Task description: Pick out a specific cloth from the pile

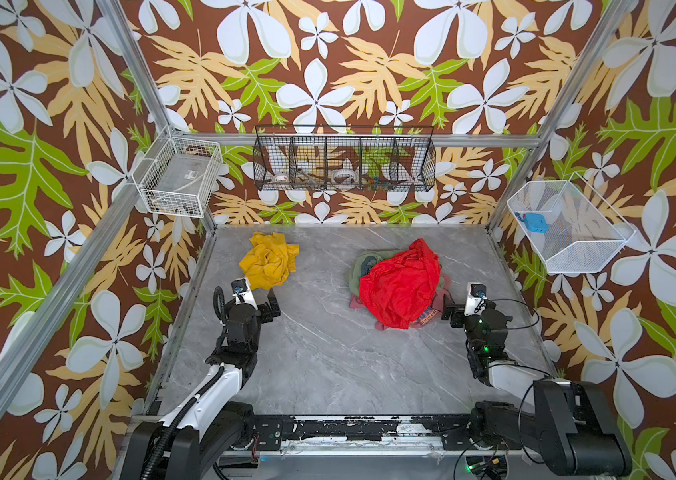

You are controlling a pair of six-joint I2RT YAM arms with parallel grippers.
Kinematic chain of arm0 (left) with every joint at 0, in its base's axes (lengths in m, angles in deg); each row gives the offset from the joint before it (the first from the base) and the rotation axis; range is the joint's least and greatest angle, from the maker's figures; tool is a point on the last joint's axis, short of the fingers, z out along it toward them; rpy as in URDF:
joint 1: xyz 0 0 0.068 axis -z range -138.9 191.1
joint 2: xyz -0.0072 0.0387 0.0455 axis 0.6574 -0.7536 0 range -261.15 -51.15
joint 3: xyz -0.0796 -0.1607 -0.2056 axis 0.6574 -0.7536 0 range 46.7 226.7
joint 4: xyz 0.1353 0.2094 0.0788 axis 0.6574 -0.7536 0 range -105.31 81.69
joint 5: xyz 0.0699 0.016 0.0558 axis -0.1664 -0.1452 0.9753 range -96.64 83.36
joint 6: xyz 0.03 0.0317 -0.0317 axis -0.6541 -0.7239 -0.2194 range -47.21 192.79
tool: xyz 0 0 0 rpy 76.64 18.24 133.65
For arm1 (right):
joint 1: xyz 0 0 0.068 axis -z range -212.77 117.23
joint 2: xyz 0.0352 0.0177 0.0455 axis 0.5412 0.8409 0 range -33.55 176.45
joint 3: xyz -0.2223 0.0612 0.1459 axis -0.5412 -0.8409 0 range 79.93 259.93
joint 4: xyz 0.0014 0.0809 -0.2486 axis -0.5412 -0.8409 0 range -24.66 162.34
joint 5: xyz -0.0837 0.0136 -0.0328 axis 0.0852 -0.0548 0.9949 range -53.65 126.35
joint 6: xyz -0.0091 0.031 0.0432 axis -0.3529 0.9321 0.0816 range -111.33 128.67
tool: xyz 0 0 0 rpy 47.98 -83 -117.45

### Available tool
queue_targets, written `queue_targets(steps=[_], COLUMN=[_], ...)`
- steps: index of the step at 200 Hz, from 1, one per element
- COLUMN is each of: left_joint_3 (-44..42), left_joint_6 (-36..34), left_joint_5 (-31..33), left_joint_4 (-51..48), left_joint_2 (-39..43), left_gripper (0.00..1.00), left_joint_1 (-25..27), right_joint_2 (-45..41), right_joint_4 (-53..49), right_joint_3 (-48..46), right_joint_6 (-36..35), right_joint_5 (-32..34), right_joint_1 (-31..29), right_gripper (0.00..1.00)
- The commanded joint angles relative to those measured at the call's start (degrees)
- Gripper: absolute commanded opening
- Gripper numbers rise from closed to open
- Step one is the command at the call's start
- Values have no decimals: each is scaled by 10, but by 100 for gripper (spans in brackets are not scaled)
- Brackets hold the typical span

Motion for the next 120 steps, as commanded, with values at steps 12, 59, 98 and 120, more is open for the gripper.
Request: queue_targets(steps=[12, 59, 98, 120], left_joint_3=[-31, -79, -76, -67], left_joint_6=[-11, -25, -41, -36], left_joint_5=[47, 87, 94, 52], left_joint_4=[83, 222, 318, 371], left_joint_2=[9, -24, -93, -157], left_gripper=[100, 100, 100, 99], left_joint_1=[-1, -1, -1, -18], right_joint_2=[21, 70, 128, 130], right_joint_4=[55, 107, 126, 125], right_joint_3=[10, 7, 23, 24], right_joint_6=[17, 32, 16, 12], right_joint_5=[-2, -1, 19, 24], right_joint_1=[-1, -1, -19, -23], right_gripper=[99, 99, 99, 100])
